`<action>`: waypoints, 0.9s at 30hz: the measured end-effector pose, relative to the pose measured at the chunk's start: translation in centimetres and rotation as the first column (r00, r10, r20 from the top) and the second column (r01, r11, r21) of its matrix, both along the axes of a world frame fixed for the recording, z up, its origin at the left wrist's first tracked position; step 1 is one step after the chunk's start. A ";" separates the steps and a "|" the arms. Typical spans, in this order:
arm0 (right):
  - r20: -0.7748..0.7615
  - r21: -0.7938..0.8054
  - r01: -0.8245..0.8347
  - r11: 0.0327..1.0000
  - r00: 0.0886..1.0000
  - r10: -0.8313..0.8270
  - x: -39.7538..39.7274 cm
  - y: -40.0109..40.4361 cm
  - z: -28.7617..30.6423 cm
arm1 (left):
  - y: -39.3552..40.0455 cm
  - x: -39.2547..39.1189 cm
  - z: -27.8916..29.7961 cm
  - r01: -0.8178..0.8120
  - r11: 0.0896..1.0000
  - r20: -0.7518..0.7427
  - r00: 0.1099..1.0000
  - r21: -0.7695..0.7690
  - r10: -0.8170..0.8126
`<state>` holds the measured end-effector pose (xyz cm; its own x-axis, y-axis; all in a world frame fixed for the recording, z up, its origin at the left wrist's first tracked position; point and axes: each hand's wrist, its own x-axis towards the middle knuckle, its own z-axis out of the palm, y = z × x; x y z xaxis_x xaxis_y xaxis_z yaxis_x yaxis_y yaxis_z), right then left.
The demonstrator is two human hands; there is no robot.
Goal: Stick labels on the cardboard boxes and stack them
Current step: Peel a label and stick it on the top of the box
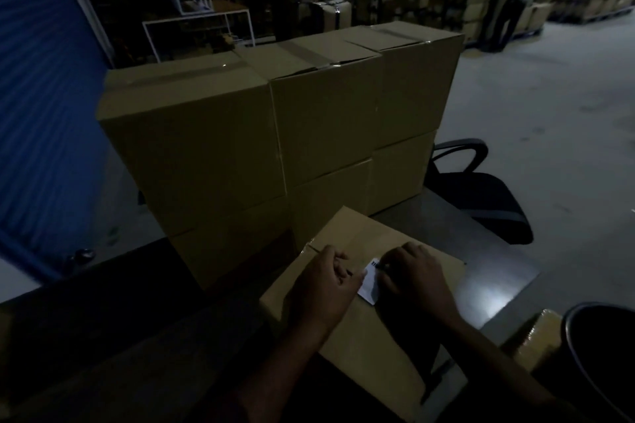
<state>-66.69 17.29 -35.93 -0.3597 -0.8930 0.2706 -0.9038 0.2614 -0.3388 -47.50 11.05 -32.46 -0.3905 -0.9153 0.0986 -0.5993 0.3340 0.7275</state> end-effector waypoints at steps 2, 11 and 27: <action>-0.005 0.005 0.008 1.000 1.000 -0.008 0.1 0.1 0.2 | 0.2 -0.5 -1.0 -0.033 0.999 0.019 0.999 -0.036 0.033; -0.002 -0.014 -0.071 0.997 0.997 0.071 -0.3 -1.0 0.7 | 0.9 -0.8 -1.8 0.029 0.985 0.106 0.994 -0.169 -0.011; 0.054 -0.020 -0.121 0.992 0.991 0.122 0.0 -0.5 0.5 | 0.9 -0.5 -2.4 0.015 0.982 0.103 0.995 -0.190 0.005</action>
